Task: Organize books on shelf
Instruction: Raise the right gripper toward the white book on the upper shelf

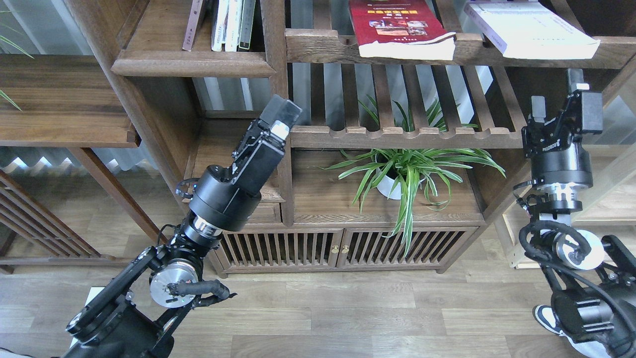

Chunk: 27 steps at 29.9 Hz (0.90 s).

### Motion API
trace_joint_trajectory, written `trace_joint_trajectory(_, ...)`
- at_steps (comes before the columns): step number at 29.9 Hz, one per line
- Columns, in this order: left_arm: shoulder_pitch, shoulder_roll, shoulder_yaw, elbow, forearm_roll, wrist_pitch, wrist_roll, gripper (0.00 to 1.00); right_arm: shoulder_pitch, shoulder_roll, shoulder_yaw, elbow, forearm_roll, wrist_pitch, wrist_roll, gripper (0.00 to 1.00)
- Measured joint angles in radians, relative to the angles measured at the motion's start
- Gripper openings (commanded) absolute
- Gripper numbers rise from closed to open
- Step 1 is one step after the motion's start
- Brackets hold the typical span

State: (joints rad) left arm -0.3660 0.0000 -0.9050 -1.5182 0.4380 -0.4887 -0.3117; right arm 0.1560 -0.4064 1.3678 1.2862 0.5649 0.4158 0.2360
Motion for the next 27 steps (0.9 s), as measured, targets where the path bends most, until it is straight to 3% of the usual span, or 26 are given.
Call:
trace_joint_trajectory(11, -0.003, 0.0, 0.031, 0.004, 0.001, 0.0, 0.002, 0.99, 0.031, -0.133, 0.0, 0.001, 0.082, -0.066, 0.0, 0.98)
trace_joint_trajectory(27, -0.001, 0.0, 0.043, 0.016, 0.001, 0.0, 0.0, 0.99, 0.167, -0.096, -0.026, 0.001, 0.11, -0.261, -0.001, 0.98)
